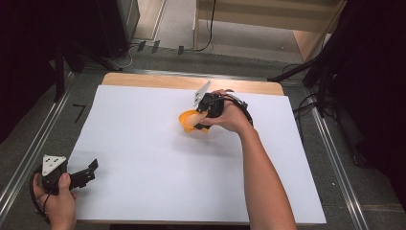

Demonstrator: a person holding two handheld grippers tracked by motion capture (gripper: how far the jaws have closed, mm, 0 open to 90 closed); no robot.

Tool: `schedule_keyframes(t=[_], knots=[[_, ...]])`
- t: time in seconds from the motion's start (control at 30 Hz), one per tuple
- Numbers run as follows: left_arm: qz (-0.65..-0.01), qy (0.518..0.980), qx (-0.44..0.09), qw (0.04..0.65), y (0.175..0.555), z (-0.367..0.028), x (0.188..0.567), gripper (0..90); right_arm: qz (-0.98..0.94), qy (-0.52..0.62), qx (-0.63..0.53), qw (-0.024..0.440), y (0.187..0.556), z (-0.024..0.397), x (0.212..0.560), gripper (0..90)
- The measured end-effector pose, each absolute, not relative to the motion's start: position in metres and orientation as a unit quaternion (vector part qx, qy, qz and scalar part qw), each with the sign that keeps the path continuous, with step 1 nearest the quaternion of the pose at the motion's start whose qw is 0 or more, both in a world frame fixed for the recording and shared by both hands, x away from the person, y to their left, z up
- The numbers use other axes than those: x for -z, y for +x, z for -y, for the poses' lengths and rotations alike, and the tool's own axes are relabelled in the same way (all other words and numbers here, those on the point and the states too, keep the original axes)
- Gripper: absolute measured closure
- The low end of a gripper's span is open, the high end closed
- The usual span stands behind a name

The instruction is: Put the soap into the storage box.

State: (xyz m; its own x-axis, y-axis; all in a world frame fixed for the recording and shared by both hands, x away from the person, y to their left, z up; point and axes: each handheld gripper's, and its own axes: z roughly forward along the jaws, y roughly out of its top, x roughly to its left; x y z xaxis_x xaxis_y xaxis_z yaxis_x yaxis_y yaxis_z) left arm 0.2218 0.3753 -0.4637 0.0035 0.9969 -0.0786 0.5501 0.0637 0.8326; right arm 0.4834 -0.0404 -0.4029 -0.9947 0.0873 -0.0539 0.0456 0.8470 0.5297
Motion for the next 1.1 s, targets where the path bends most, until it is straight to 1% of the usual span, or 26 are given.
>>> schedule_keyframes(t=[0.27,0.43,0.47,0.57,0.67,0.73,0.77,0.9,1.03,1.1], knots=[[-0.635,0.609,-0.310,0.361,0.222,-0.376,0.464,0.0,-0.952,0.064,-0.295,0.046,0.480,0.052,0.397,30.5],[-0.635,0.609,-0.310,0.361,0.222,-0.375,0.464,0.0,-0.940,0.121,-0.317,0.022,0.474,0.069,0.398,29.5],[-0.635,0.609,-0.310,0.361,0.222,-0.375,0.464,0.0,-0.939,0.128,-0.318,0.026,0.473,0.072,0.398,29.0],[-0.635,0.610,-0.309,0.360,0.222,-0.375,0.464,0.0,-0.935,0.155,-0.318,0.025,0.467,0.083,0.399,22.7],[-0.635,0.609,-0.310,0.360,0.222,-0.375,0.464,0.0,-0.928,0.183,-0.320,0.046,0.458,0.094,0.404,18.6],[-0.635,0.609,-0.310,0.361,0.222,-0.375,0.464,0.0,-0.925,0.198,-0.321,0.054,0.453,0.100,0.407,16.6],[-0.634,0.610,-0.310,0.361,0.222,-0.376,0.464,0.0,-0.922,0.208,-0.321,0.054,0.450,0.105,0.410,14.0],[-0.635,0.609,-0.310,0.361,0.222,-0.375,0.464,0.0,-0.914,0.235,-0.325,0.056,0.439,0.119,0.416,13.1],[-0.636,0.608,-0.309,0.361,0.222,-0.375,0.464,0.0,-0.893,0.287,-0.340,0.076,0.422,0.135,0.421,6.3],[-0.635,0.609,-0.309,0.361,0.222,-0.375,0.464,0.0,-0.881,0.308,-0.352,0.072,0.413,0.144,0.424,4.6]])
